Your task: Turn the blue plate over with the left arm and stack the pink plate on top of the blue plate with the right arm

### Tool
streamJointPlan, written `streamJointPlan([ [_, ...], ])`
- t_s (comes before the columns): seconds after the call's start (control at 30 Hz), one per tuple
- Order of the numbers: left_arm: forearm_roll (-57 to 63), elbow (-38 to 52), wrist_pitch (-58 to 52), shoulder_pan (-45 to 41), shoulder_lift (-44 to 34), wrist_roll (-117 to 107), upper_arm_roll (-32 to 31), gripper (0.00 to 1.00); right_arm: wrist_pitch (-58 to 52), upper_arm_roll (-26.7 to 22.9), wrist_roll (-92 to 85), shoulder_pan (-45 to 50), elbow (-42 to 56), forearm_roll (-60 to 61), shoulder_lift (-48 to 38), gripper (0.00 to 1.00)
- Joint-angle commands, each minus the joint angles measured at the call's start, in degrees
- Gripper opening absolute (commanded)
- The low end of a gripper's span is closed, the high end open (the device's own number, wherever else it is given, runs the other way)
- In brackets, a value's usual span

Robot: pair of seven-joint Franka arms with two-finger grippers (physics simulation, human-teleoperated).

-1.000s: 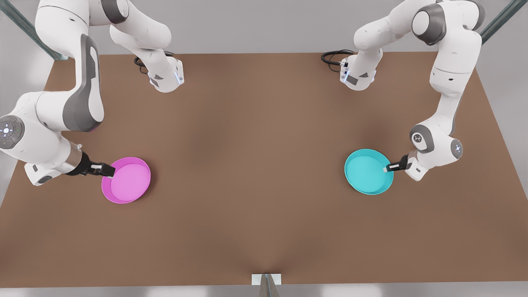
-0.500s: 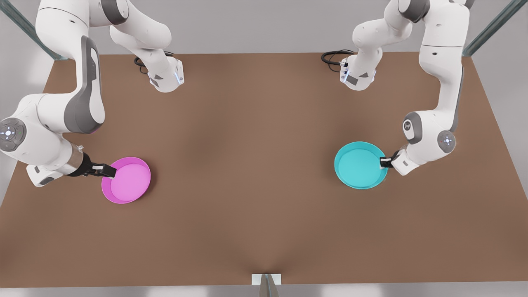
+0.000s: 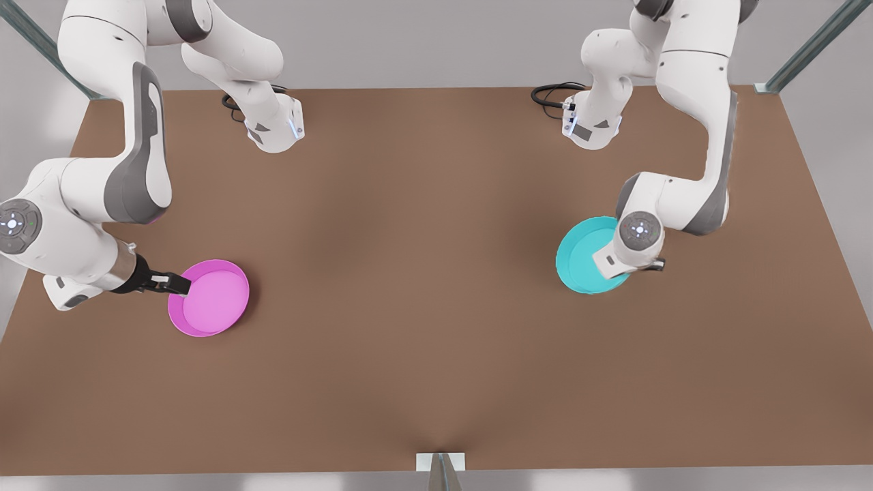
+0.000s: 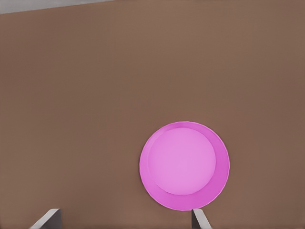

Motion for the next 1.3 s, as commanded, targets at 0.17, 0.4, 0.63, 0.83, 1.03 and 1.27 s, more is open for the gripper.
streamJointPlan([
  [0.17,11.37,1.33,-6.43,-5.93,0.36,-5.85,0.02,0.21,0.00,-0.08,0.00,0.01,0.00,0.00,0.00,1.00],
  [0.4,21.31,2.82,-18.12,-15.16,2.03,-14.81,-1.12,0.21,-0.09,0.01,0.00,0.10,-0.09,0.09,0.00,1.00],
  [0.63,25.96,7.92,-33.94,-27.21,7.83,-21.75,-1.12,0.21,-0.09,0.01,0.00,0.01,0.00,0.09,0.08,1.00],
  [0.83,28.86,16.18,-45.98,-37.40,16.35,-27.12,-0.77,0.21,-0.09,-0.08,0.00,0.01,0.00,0.09,0.08,1.00],
  [1.03,32.38,28.75,-56.97,-45.14,27.95,-27.12,-0.42,0.21,-0.09,0.01,0.00,0.01,-0.09,0.09,0.08,1.00],
  [1.27,34.67,46.42,-57.76,-52.96,41.40,-26.59,5.11,0.21,-0.18,0.01,0.00,0.01,-0.09,0.09,0.08,1.00],
])
